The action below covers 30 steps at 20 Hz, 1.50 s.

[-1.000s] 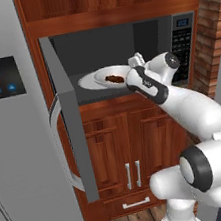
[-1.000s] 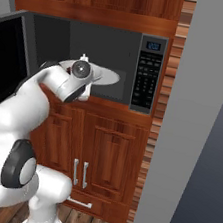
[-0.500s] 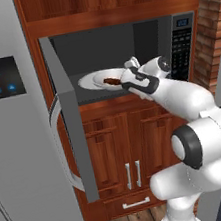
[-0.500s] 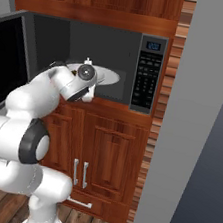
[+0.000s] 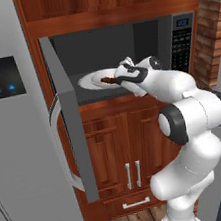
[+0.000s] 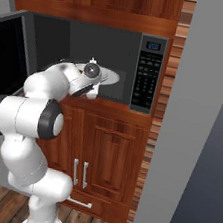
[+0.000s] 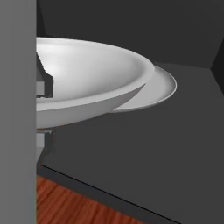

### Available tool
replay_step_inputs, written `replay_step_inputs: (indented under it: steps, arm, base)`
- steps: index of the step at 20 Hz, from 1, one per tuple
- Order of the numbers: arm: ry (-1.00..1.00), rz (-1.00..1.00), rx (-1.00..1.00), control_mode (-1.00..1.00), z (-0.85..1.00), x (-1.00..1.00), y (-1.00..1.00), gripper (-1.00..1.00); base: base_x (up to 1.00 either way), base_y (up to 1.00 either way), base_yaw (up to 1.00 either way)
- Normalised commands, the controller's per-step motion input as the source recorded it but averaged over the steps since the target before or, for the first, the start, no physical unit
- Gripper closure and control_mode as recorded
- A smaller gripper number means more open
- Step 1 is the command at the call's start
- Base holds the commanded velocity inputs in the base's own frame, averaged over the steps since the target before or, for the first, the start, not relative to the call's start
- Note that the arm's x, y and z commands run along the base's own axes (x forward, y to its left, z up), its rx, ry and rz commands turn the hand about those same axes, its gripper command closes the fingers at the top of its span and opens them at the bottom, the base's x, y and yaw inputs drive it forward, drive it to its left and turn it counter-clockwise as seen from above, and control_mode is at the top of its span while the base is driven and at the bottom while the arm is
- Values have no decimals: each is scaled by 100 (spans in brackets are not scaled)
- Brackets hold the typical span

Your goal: Remove the orange from the bowl and place it on the small plate. Then place the bowl with only the chicken drumstick in the microwave, close the door, and press the start button to microwave the chicken drumstick.

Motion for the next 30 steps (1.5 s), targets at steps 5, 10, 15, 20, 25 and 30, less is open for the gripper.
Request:
replay_step_inputs:
  steps: [5,10,15,20,25,30]
  arm:
    - [12,0,0,-100,-5,61,0,100]
    - [12,0,0,-100,-11,57,0,100]
    - [3,0,0,-100,-1,16,5,-100]
    - [-3,0,0,-100,0,-13,15,-100]
    - [-8,0,-1,-100,10,-60,7,-100]
    - [-10,0,0,-100,34,-77,-5,-100]
  base:
    - [0,0,0]
    - [0,0,0]
    - [0,0,0]
    - [0,0,0]
    - [0,0,0]
    - [0,0,0]
